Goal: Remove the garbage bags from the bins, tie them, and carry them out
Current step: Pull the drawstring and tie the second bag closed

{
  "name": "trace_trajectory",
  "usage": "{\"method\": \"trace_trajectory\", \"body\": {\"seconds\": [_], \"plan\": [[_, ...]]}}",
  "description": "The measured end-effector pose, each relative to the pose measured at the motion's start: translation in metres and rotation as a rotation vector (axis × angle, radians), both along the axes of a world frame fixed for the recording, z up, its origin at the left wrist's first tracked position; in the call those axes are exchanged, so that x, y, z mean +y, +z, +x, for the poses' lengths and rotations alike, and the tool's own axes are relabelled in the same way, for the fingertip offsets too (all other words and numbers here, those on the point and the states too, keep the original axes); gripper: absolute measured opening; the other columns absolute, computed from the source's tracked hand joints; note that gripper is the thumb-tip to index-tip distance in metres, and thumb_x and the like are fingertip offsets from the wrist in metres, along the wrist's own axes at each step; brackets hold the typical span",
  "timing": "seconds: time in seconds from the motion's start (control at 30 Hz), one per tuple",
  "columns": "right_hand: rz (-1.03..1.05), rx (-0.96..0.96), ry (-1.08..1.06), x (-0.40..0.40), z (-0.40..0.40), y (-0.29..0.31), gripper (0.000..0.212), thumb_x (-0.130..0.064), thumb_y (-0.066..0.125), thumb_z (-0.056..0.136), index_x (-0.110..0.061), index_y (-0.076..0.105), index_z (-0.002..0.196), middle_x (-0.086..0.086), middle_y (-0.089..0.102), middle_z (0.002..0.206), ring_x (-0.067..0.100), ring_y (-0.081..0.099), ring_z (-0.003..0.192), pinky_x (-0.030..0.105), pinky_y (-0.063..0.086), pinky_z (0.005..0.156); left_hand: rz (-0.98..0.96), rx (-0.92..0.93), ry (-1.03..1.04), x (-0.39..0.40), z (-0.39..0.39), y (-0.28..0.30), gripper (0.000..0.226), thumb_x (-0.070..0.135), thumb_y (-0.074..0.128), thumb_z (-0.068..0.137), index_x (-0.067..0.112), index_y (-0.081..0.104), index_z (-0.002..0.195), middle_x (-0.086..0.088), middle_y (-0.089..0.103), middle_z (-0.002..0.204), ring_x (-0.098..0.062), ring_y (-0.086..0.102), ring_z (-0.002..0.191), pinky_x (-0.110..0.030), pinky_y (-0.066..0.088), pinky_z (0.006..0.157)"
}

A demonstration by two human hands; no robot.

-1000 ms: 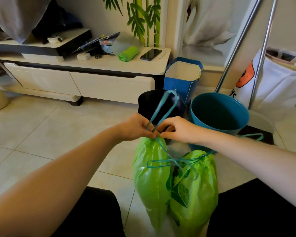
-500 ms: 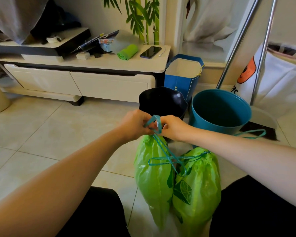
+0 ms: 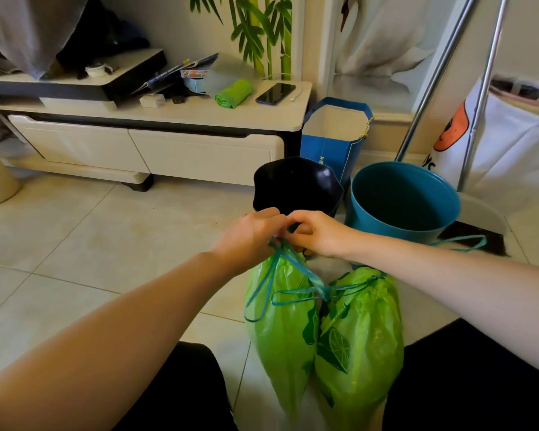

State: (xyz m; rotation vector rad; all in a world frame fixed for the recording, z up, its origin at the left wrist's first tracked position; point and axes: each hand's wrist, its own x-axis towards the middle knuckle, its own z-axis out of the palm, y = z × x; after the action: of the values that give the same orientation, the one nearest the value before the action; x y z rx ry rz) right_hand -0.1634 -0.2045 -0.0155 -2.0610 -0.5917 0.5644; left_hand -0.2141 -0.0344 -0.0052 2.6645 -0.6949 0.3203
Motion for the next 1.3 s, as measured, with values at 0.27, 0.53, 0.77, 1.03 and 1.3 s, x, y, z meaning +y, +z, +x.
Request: {"method": "trace_trajectory", "body": {"seconds": [0.27, 0.53, 0.77, 1.03, 1.3], "plan": [[-0.091, -0.048, 0.048, 0.0, 0.004, 0.006, 0.012, -0.014, 0.063, 0.088, -0.007, 0.071, 0.093, 0.004, 0.067, 0.077, 0.015, 0.061, 0.071, 0.031, 0.053, 0.07, -0.124, 0.104, 0.109, 0.003, -0.001, 0.002, 0.005, 0.01, 0.067, 0.069, 0.01, 0.064, 0.072, -0.005, 0.065, 0.077, -0.026, 0.061, 0.07, -0.036, 0.051, 0.062], [-0.635, -0.56, 0.341, 0.0, 0.0, 0.028, 0.01, -0.023, 0.059, 0.072, -0.015, 0.055, 0.074, 0.001, 0.054, 0.075, 0.022, 0.047, 0.079, 0.042, 0.042, 0.061, -0.089, 0.25, 0.136, -0.005, 0.002, -0.004, 0.015, 0.025, 0.073, 0.079, 0.011, 0.068, 0.081, -0.004, 0.069, 0.082, -0.024, 0.064, 0.076, -0.036, 0.053, 0.068], [-0.902, -0.83, 0.337, 0.006, -0.001, 0.025, 0.014, -0.032, 0.054, 0.077, -0.019, 0.048, 0.08, -0.003, 0.042, 0.082, 0.02, 0.032, 0.084, 0.036, 0.028, 0.069, -0.066, 0.254, 0.113, -0.01, 0.0, -0.002, 0.014, 0.022, 0.072, 0.08, 0.008, 0.069, 0.081, -0.007, 0.07, 0.085, -0.026, 0.064, 0.079, -0.038, 0.053, 0.071], [-0.19, -0.181, 0.055, -0.004, 0.009, 0.016, 0.007, -0.013, 0.071, 0.076, -0.019, 0.068, 0.079, -0.005, 0.067, 0.076, 0.009, 0.062, 0.072, 0.027, 0.052, 0.073, -0.207, 0.326, 0.143, 0.001, -0.002, -0.008, 0.013, 0.015, 0.078, 0.073, 0.009, 0.066, 0.076, -0.005, 0.068, 0.076, -0.025, 0.063, 0.073, -0.037, 0.053, 0.067], [-0.246, -0.201, 0.145, -0.009, 0.011, 0.015, 0.016, -0.01, 0.065, 0.082, -0.019, 0.06, 0.095, -0.005, 0.059, 0.072, 0.002, 0.053, 0.059, 0.019, 0.044, 0.062, -0.237, 0.388, 0.19, 0.007, 0.004, -0.013, 0.017, 0.019, 0.08, 0.071, 0.019, 0.062, 0.071, -0.001, 0.065, 0.075, -0.021, 0.062, 0.072, -0.038, 0.053, 0.067]]}}
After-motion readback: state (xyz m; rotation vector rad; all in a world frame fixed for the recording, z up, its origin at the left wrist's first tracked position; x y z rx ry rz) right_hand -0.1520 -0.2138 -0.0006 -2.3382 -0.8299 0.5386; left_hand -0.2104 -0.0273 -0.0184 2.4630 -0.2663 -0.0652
